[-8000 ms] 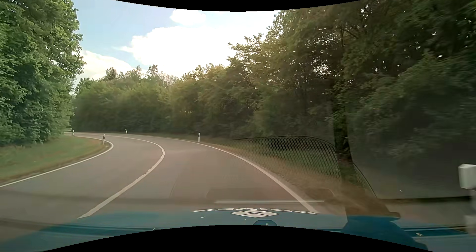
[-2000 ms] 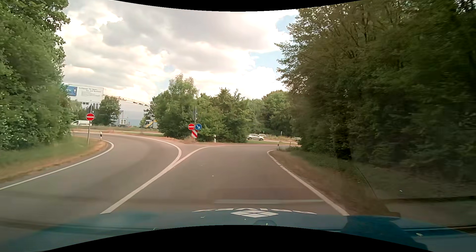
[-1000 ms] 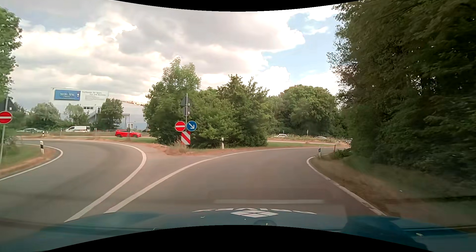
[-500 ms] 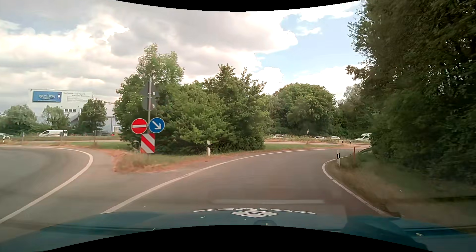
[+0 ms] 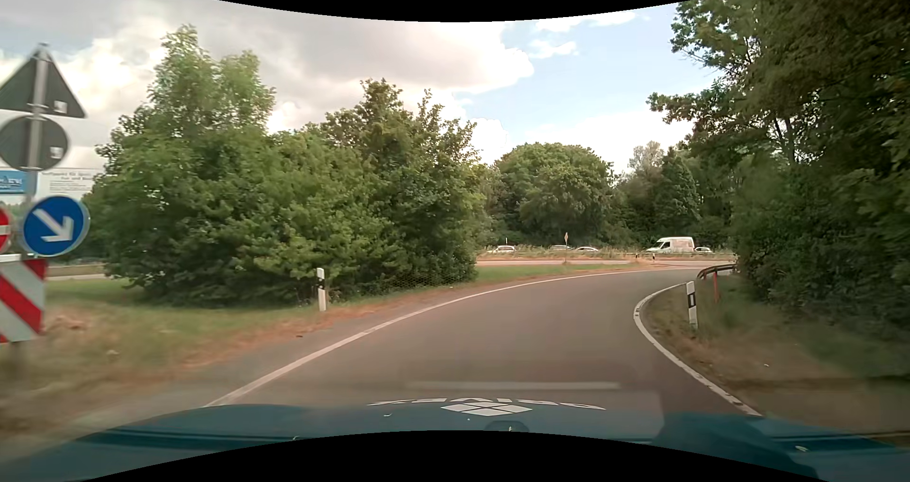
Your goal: Follow the waypoints while adhering to traffic rules and regulations
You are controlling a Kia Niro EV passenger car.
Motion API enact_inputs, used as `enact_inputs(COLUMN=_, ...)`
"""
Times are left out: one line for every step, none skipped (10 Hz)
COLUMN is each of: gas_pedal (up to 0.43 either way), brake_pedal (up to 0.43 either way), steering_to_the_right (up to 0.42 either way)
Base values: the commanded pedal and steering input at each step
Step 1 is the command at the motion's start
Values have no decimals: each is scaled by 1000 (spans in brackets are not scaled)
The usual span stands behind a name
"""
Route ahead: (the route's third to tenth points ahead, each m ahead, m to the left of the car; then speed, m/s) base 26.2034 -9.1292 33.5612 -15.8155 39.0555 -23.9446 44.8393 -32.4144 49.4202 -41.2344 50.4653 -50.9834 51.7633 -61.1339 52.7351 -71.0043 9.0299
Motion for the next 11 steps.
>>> enact_inputs(gas_pedal=169, brake_pedal=0, steering_to_the_right=108)
enact_inputs(gas_pedal=169, brake_pedal=0, steering_to_the_right=113)
enact_inputs(gas_pedal=169, brake_pedal=0, steering_to_the_right=115)
enact_inputs(gas_pedal=169, brake_pedal=0, steering_to_the_right=116)
enact_inputs(gas_pedal=169, brake_pedal=0, steering_to_the_right=122)
enact_inputs(gas_pedal=169, brake_pedal=0, steering_to_the_right=126)
enact_inputs(gas_pedal=169, brake_pedal=0, steering_to_the_right=130)
enact_inputs(gas_pedal=169, brake_pedal=0, steering_to_the_right=131)
enact_inputs(gas_pedal=169, brake_pedal=0, steering_to_the_right=129)
enact_inputs(gas_pedal=169, brake_pedal=0, steering_to_the_right=122)
enact_inputs(gas_pedal=169, brake_pedal=0, steering_to_the_right=117)
